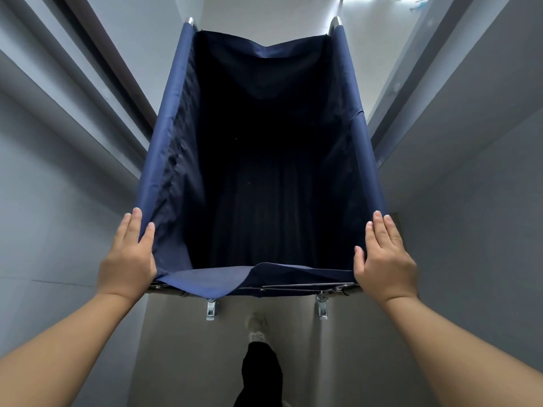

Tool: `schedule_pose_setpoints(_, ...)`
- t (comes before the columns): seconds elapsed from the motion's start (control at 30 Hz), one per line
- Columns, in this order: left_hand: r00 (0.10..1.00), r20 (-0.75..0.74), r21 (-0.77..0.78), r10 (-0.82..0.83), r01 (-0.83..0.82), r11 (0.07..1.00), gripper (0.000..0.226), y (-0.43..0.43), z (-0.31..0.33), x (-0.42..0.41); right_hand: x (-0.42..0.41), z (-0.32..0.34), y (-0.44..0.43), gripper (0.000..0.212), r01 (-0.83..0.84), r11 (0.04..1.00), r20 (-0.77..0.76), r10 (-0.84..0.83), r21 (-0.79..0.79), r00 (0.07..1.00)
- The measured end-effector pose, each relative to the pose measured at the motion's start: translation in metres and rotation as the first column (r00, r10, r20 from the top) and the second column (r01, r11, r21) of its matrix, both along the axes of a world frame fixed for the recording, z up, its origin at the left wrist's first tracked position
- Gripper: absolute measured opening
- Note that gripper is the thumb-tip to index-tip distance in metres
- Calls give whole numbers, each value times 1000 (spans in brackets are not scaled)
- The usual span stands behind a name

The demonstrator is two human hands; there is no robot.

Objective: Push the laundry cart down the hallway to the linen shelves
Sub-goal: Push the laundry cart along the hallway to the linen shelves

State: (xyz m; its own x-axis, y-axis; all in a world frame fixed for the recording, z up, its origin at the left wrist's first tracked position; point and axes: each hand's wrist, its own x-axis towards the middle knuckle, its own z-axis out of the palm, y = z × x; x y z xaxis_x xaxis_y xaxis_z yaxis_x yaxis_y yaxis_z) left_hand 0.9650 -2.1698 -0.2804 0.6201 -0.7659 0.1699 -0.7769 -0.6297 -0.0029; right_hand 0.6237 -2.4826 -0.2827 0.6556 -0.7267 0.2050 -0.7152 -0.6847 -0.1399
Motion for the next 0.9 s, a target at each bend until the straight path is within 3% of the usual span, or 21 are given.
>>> schedule_pose_setpoints(0.9,997,-71,9,-1,2,1000,44,-166,10,156,152,-4,-164,52,9,1000,-30,-9,2,1000)
